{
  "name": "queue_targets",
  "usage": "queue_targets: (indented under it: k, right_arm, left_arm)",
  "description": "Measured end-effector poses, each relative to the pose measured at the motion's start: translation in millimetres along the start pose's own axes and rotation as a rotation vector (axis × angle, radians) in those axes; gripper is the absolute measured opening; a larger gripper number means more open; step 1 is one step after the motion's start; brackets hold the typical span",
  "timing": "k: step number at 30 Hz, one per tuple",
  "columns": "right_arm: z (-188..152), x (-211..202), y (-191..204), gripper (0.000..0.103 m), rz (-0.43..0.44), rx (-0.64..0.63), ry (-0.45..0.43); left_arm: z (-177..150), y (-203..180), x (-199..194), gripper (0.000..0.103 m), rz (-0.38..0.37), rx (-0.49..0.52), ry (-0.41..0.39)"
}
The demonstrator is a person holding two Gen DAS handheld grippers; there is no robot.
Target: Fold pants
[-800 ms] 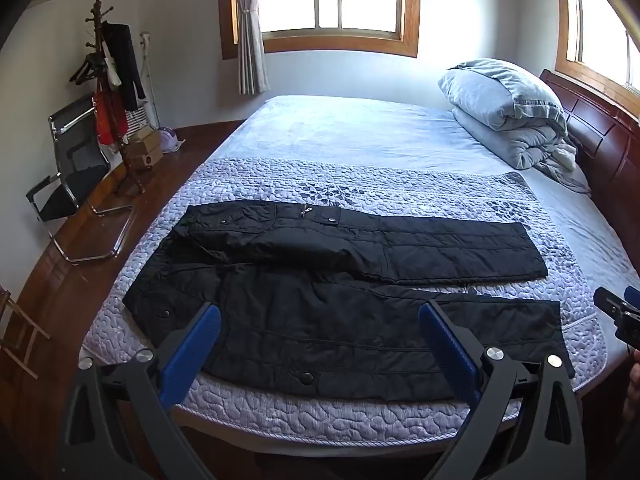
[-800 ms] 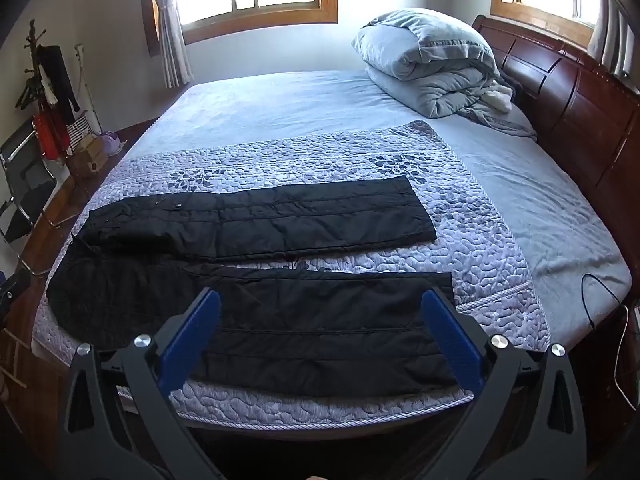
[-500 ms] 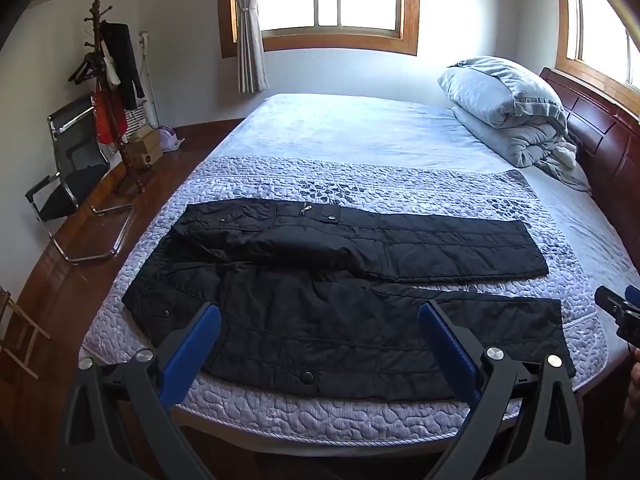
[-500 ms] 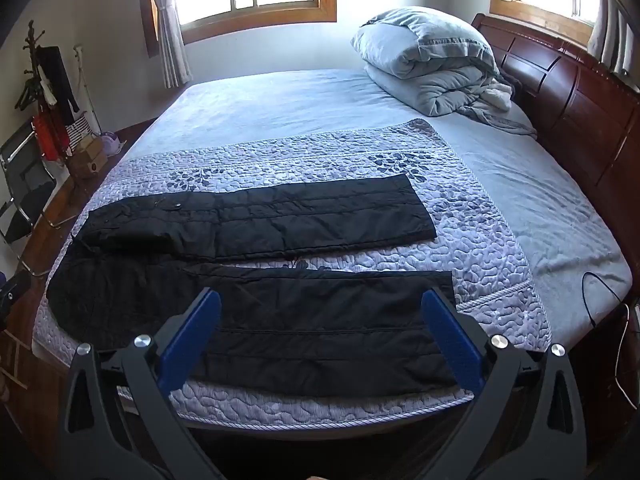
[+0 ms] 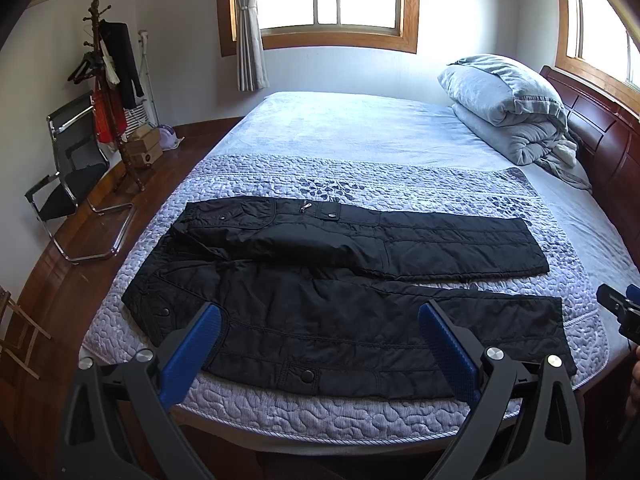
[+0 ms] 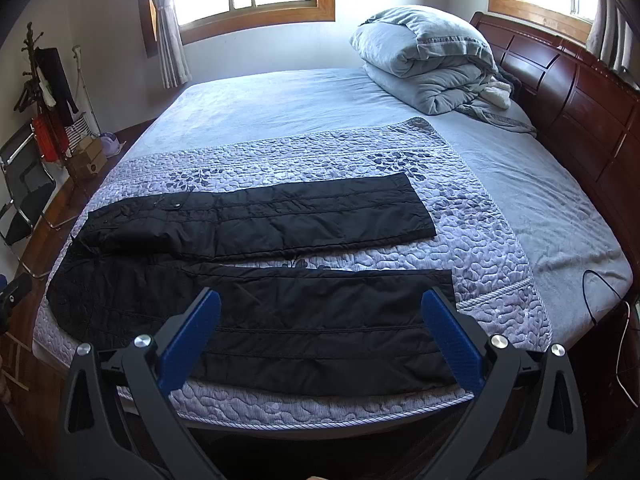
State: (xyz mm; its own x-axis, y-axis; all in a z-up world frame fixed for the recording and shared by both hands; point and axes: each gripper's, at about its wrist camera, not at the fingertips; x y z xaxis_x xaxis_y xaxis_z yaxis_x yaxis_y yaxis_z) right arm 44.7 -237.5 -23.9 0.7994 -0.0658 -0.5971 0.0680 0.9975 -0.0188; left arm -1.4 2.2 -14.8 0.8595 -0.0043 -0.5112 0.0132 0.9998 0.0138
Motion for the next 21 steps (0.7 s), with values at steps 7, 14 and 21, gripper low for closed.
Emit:
queue_targets:
  k: [7, 14, 21]
  right_arm:
    - [-0.4, 0.7, -1.2, 0.101, 0.002, 0.002, -0.002]
    - [-0.5, 0.5, -1.8, 0.101, 0.0, 0.001, -0.002]
    - [0.9, -2.1, -3.0, 0.101, 0.0, 0.004, -0.002]
  left_arm:
    - [2.4, 1.0, -0.4, 0.099, 0.0, 0.004, 0.0]
    - [2.1, 1.1, -0.3, 0.099, 0.0, 0.006, 0.001]
    - [1.5, 3.2, -1.5, 0.099, 0.0, 0.004, 0.001]
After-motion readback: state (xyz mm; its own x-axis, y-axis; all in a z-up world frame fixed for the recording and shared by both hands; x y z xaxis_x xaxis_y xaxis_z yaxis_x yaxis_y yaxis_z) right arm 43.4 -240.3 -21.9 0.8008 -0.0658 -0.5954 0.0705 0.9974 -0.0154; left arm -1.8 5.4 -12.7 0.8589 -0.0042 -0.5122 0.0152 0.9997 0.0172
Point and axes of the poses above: each gripper's, at about its wrist camera, not at the fingertips, and x roughly the way its jaws point, y to its left, z to its top, and after that the axes turned 15 degrees about -y, right-handed
